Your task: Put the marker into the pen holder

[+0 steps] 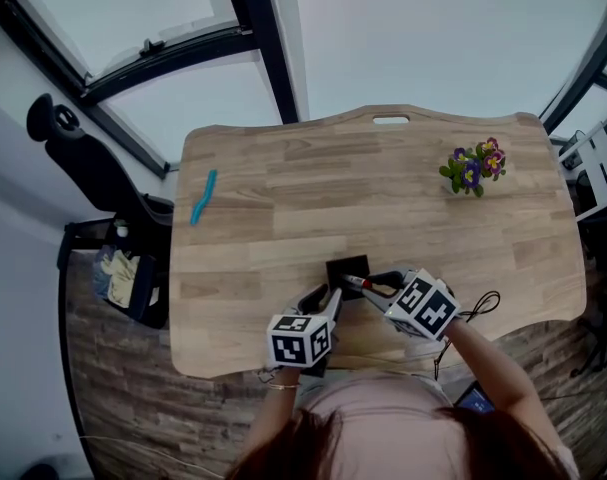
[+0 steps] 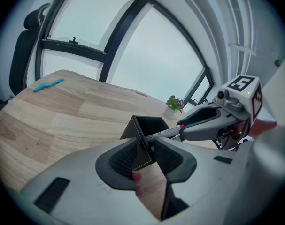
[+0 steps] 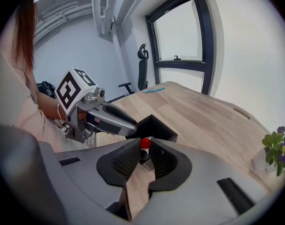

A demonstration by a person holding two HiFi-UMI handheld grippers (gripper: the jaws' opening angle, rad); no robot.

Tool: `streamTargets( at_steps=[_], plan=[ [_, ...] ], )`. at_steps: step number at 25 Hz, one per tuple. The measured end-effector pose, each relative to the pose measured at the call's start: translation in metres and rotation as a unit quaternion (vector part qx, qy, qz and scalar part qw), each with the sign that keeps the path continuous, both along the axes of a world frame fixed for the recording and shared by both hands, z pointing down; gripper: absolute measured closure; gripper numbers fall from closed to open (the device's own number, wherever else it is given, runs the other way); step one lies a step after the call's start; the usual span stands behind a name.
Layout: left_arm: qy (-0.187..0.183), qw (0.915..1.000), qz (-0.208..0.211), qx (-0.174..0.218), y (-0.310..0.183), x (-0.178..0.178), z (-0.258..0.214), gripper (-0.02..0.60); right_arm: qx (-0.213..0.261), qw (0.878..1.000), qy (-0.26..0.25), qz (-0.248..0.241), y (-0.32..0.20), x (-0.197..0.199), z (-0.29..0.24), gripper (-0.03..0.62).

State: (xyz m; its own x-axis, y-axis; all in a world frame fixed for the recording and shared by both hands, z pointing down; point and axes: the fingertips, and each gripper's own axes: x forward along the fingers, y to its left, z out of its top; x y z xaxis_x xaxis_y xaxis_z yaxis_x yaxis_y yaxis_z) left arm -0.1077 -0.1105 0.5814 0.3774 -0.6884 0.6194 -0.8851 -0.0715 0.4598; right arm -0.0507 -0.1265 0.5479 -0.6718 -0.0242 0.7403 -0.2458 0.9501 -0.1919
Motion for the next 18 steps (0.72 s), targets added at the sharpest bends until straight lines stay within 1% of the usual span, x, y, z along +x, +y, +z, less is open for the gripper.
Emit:
streamTargets(
  at_steps=[18],
  plan=[
    [0.001,0.9998,0.018,0.002,-0.0005,0.0002,-0.0001,0.474,0.010,1.000,0.018,0.022,-0.0085,-0.0078,0.0058,0.533]
  ],
)
